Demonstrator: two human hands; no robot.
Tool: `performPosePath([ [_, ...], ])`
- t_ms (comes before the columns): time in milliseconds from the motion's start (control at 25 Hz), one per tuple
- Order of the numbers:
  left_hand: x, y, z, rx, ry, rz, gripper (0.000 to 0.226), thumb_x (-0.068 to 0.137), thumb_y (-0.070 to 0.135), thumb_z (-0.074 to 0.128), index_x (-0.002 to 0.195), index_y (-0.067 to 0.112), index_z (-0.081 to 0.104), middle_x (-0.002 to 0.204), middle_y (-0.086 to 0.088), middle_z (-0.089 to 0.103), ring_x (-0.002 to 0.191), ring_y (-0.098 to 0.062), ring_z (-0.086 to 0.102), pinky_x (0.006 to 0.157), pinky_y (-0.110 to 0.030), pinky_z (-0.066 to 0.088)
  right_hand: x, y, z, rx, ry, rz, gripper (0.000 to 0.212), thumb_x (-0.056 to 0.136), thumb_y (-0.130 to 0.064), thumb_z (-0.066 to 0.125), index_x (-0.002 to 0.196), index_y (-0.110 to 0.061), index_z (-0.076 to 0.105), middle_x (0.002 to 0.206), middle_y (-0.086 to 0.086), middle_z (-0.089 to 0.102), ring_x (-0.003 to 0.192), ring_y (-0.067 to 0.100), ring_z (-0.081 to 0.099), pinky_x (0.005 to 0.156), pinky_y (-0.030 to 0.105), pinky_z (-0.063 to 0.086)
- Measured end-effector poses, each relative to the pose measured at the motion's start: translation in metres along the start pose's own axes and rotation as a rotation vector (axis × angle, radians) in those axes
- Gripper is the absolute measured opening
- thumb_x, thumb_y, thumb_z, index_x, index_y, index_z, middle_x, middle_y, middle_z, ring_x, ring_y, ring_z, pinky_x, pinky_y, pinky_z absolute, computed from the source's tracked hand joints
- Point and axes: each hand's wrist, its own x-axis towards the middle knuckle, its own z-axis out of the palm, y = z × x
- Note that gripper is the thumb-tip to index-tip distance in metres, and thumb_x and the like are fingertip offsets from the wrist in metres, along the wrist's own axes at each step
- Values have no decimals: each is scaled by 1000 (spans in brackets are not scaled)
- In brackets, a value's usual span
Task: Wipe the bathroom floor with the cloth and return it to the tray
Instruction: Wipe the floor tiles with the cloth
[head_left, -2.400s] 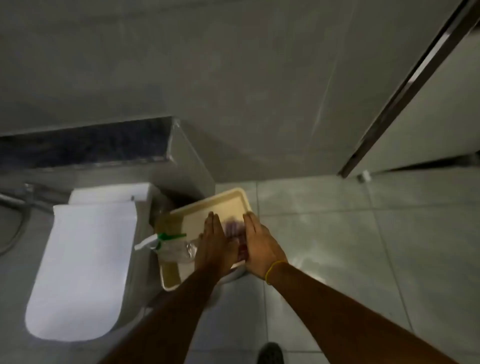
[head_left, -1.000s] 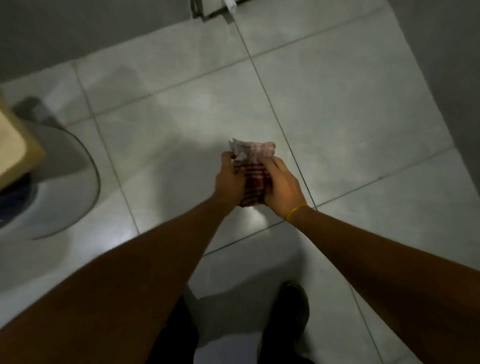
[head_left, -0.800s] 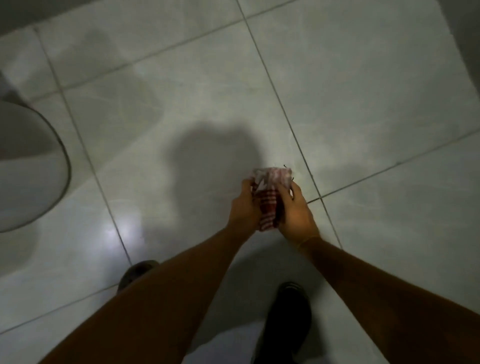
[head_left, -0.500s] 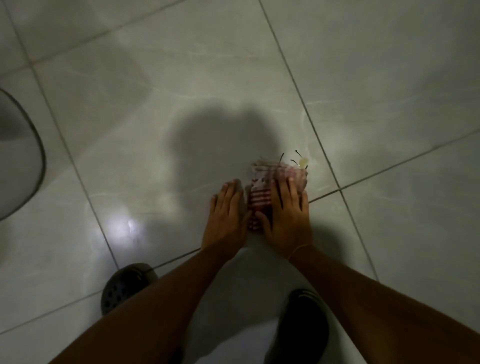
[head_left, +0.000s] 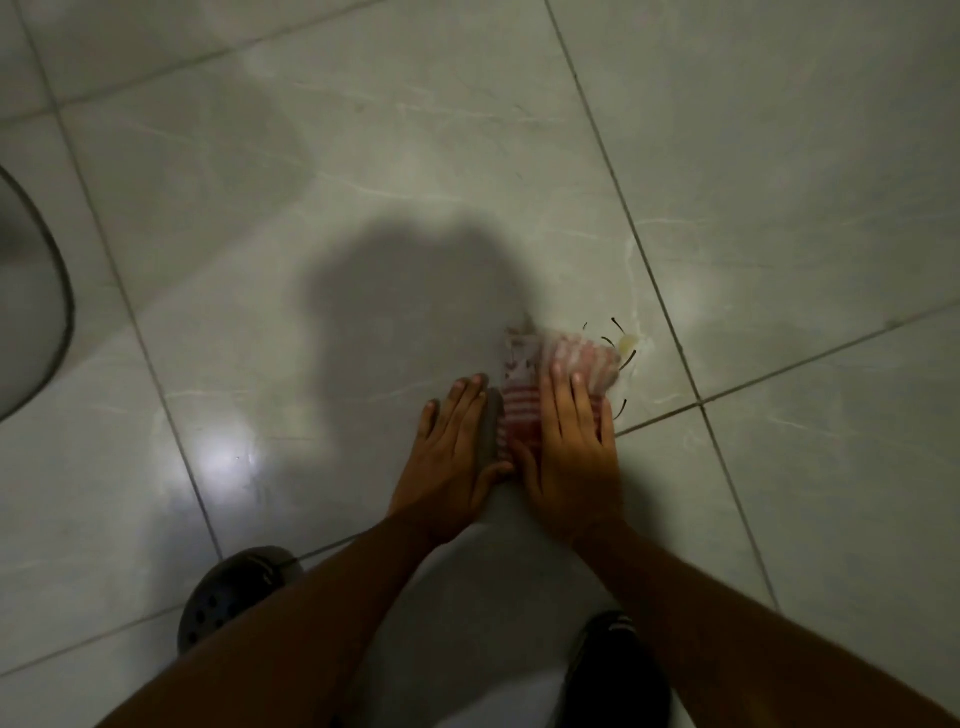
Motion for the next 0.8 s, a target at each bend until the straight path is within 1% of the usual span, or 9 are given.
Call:
performPosePath([
  [80, -1, 0, 0, -4, 1, 7, 85, 104, 64, 34, 168, 14, 11, 178, -5, 10, 165, -20, 1, 133, -43, -2, -42, 15, 4, -16, -27, 54, 86, 104, -66, 32, 171, -13, 22, 177, 13, 27, 165, 34, 26, 135, 52, 13],
  [160, -1, 0, 0, 12, 7, 2, 87, 103, 67, 29, 167, 9, 16, 177, -5, 12, 165, -21, 2, 133, -41, -3, -59, 39, 2, -58, -38, 85, 86, 104, -66, 31, 170, -10, 23, 177, 14, 26, 164, 36, 26, 133, 53, 16],
  [240, -1, 1, -1, 9, 6, -3, 89, 103, 69, 25, 167, 8, 16, 177, -6, 12, 165, -21, 2, 132, -40, -4, -46, 65, -8, -111, -28, 171, 87, 105, -63, 31, 171, -8, 16, 177, 17, 23, 166, 37, 21, 133, 57, 18],
  [280, -1, 1, 0, 3, 8, -4, 89, 103, 69, 25, 167, 9, 15, 177, -6, 12, 165, -20, 1, 133, -40, -4, -32, 75, -14, -108, -11, 252, 87, 105, -61, 30, 172, -9, 10, 178, 18, 20, 167, 36, 16, 134, 59, 17],
  [320, -2, 1, 1, -2, 9, -2, 88, 103, 69, 26, 167, 10, 14, 178, -5, 11, 165, -20, 0, 133, -41, -4, -15, 82, -19, -78, 9, 345, 87, 104, -60, 28, 172, -10, 5, 179, 19, 16, 168, 36, 13, 134, 61, 14],
  [400, -2, 0, 1, -11, 13, 8, 87, 104, 68, 29, 168, 11, 12, 178, -4, 10, 165, -18, -2, 133, -40, -5, 13, 83, -26, -18, 57, 492, 86, 105, -59, 25, 172, -8, 3, 180, 21, 11, 168, 39, 10, 134, 63, 12],
  [520, -2, -2, 2, -13, 10, 18, 85, 104, 65, 33, 168, 12, 11, 178, -4, 9, 165, -18, -2, 133, -42, -3, 14, 52, -20, -10, 81, 566, 83, 107, -53, 26, 171, -5, 5, 180, 22, 10, 168, 42, 10, 134, 64, 15],
  [680, -1, -3, 7, -9, 34, 23, 83, 104, 61, 35, 167, 9, 17, 178, -6, 11, 165, -20, 1, 132, -45, 0, -36, -30, 8, -58, 32, 516, 88, 102, -55, 35, 169, 1, 19, 174, 26, 29, 163, 43, 27, 131, 63, 23],
  [800, -2, -3, 9, -15, 28, 27, 82, 104, 53, 44, 167, 10, 14, 178, -5, 7, 165, -20, -1, 132, -45, -2, -61, -73, 29, -26, 14, 500, 88, 104, -55, 35, 170, -1, 13, 175, 23, 26, 163, 42, 25, 128, 63, 24],
])
